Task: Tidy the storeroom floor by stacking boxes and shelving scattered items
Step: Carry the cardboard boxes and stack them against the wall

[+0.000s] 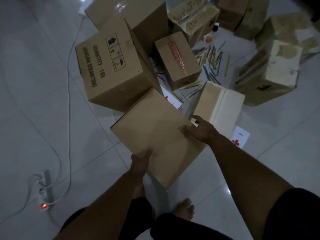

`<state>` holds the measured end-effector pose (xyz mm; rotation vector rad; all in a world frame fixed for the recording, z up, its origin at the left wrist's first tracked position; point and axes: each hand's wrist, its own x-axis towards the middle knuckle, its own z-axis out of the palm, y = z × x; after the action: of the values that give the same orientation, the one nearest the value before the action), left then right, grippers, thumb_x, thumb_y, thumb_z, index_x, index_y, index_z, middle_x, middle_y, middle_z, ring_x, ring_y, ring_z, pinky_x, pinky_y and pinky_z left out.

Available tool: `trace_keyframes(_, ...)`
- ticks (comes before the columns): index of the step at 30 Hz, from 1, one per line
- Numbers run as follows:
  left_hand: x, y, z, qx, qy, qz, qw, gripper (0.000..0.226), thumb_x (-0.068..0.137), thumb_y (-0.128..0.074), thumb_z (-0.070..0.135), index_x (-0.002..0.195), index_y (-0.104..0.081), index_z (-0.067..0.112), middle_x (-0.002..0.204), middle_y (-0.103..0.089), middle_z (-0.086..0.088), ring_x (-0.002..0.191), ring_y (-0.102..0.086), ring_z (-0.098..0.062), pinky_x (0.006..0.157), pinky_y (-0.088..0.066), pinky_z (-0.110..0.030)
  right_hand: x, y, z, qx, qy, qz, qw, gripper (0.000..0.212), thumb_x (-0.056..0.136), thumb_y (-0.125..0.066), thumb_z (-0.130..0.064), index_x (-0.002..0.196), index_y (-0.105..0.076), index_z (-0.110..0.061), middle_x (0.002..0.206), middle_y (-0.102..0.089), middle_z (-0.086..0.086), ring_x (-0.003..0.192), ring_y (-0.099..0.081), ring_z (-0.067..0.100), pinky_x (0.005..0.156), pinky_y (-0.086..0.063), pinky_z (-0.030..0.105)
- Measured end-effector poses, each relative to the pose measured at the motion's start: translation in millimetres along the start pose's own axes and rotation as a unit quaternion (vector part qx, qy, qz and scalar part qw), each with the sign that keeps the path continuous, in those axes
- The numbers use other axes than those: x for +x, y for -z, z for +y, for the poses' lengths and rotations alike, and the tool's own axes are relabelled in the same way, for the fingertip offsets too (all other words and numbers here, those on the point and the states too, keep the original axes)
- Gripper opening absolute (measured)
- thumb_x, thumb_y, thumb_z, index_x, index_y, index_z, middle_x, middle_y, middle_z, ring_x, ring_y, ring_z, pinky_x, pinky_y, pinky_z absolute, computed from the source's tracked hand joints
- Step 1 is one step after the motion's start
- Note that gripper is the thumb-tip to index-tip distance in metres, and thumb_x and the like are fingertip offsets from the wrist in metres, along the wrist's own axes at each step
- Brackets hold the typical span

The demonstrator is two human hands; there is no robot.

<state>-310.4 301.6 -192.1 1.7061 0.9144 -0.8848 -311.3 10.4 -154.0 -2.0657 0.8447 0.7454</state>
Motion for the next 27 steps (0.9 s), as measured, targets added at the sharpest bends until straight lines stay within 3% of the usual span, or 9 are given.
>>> trace_keyframes(3,16.6,-21.4,-17.2,-0.066,-0.024,0.023,0.997,0.087,0.075,-0.088,0.043,0.138,-0.034,0.018,0.136,-0.056,-0.009,0.114,-0.061,-0.033,0.096,-0.054,-0.057,10.9,-21.4,15.8,0.005,-0.005,-0.021,1.000,0.101,0.072,-0.057,-0.091,0.152,-0.038,-0.033,0.145,-0.057,0.001,0.125,-0.059,0.029,0.104,-0.048,0.043)
trace_keyframes(6,13.7,-10.6,-23.8,-0.055,-0.044,0.026,0.997,0.120,0.061,-0.090,0.061,0.151,-0.028,0.010,0.136,-0.056,-0.002,0.111,-0.065,-0.028,0.091,-0.059,-0.051,-9.6,-28.6,18.7,0.018,0.007,0.018,1.000,0.086,0.078,-0.059,-0.084,0.147,-0.046,-0.035,0.139,-0.062,-0.001,0.121,-0.062,0.027,0.102,-0.049,0.040)
trace_keyframes(8,9.4,6.8,-29.7,-0.043,-0.055,0.016,0.997,0.129,0.052,-0.090,0.070,0.151,-0.033,0.011,0.141,-0.056,-0.001,0.115,-0.064,-0.027,0.094,-0.058,-0.051,-35.6,-29.3,17.5,0.036,0.013,0.025,0.999,0.083,0.078,-0.060,-0.083,0.147,-0.046,-0.040,0.138,-0.064,-0.002,0.123,-0.061,0.026,0.104,-0.049,0.040)
trace_keyframes(14,-93.5,50.1,10.7,0.046,-0.126,-0.016,0.991,0.101,0.071,-0.081,0.066,0.152,-0.040,0.022,0.144,-0.056,0.000,0.126,-0.058,-0.027,0.103,-0.051,-0.053,-132.2,-6.4,2.6,0.062,-0.050,0.033,0.996,0.092,0.074,-0.051,-0.092,0.145,-0.049,-0.034,0.137,-0.064,-0.002,0.122,-0.061,0.025,0.104,-0.048,0.041)
trace_keyframes(21,-238.1,75.3,98.2,0.110,-0.220,-0.008,0.969,0.086,0.076,-0.068,0.079,0.146,-0.047,0.034,0.141,-0.059,0.010,0.128,-0.057,-0.019,0.108,-0.047,-0.047,-276.6,70.2,-62.7,0.046,-0.099,0.183,0.977,0.081,0.079,-0.047,-0.090,0.133,-0.059,-0.031,0.120,-0.071,0.002,0.112,-0.066,0.031,0.096,-0.051,0.039)
trace_keyframes(27,-346.7,93.8,176.0,0.160,-0.312,-0.063,0.934,0.064,0.082,-0.063,0.075,0.135,-0.056,0.040,0.123,-0.067,0.020,0.112,-0.064,-0.009,0.099,-0.052,-0.036,-386.4,134.5,-107.9,0.057,-0.124,0.270,0.953,0.085,0.073,-0.032,-0.099,0.115,-0.062,-0.031,0.106,-0.072,0.003,0.098,-0.068,0.032,0.087,-0.055,0.041)
